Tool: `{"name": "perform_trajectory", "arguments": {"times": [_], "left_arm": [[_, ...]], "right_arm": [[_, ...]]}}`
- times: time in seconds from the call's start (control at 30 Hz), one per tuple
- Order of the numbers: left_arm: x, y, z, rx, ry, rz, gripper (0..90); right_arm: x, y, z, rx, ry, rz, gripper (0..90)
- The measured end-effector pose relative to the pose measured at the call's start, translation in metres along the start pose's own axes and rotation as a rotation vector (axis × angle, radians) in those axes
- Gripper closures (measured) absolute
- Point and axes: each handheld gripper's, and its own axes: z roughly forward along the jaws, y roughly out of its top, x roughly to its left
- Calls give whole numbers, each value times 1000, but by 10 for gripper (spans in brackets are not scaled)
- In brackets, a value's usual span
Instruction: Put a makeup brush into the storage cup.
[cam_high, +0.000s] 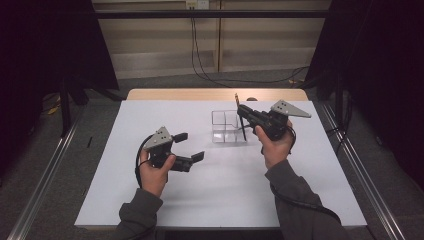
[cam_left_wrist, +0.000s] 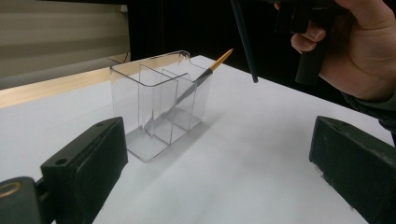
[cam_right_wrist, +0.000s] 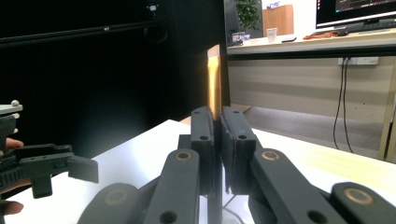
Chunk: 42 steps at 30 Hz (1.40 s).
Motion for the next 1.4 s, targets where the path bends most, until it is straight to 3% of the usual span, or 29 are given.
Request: {"name": "perform_trajectory", "arguments": {"times": [1.4], "left_arm": [[0,0,-1,9,8,4,42]], "right_arm": [[-14,9,16,-30,-43,-12,848]]}}
